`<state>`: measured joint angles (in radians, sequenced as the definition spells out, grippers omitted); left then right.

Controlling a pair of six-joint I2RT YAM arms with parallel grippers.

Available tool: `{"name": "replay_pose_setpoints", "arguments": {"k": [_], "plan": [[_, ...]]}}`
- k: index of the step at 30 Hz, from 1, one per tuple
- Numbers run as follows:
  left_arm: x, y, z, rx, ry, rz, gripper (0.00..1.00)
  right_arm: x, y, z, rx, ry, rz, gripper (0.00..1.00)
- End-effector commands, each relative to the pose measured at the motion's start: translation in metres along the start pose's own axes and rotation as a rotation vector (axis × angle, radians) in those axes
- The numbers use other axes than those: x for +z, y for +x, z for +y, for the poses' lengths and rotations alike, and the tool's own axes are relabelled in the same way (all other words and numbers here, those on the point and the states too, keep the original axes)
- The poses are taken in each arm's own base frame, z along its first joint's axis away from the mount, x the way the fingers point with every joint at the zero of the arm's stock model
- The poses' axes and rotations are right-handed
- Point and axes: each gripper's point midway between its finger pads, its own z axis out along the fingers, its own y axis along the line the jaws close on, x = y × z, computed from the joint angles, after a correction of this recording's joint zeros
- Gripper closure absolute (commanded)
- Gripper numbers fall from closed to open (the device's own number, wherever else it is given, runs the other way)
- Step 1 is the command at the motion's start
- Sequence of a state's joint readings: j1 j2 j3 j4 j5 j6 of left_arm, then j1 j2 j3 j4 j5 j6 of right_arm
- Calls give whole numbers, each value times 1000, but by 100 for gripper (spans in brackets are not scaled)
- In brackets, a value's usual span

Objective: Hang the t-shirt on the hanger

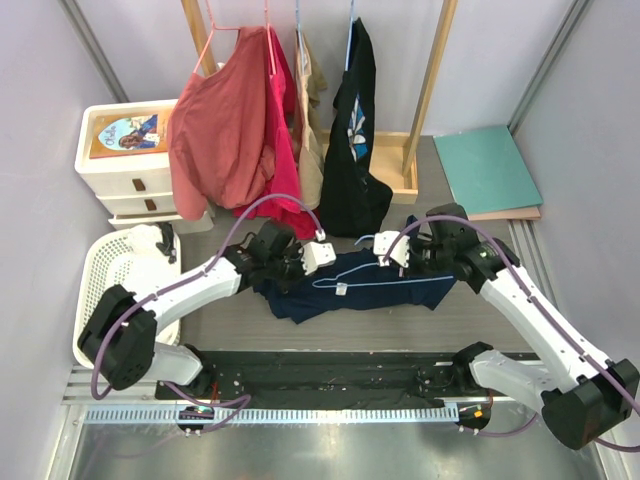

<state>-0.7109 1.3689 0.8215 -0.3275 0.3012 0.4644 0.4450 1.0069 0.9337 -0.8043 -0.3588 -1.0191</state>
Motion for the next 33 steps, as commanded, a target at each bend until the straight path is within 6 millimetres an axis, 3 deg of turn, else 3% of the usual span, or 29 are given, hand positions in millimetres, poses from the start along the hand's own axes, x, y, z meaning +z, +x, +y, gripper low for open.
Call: {"name": "replay_pose_setpoints", "arguments": {"k": [1,6,11,18,24,33], "plan": [[-9,-23,7,45,17,-59,99,-1,-23,-31,-89,72,-90,99],[-17,-22,5,56,27,-52,100,-18,-15,-52,-102,134,-84,99],[-27,-29,2,53,55,-68,100,-30,-10,-56,-129,143,-84,99],[-32,-41,0,40,85,-84,100,-16,-20,-40,-98,55,-177,99],[-37,-45,-13,41,161,-96,100,-8,-23,-50,-99,85,-205,99],[-50,-67,-15,93,178,-165,100,6,-45,-38,-111,-2,-358,99]]}}
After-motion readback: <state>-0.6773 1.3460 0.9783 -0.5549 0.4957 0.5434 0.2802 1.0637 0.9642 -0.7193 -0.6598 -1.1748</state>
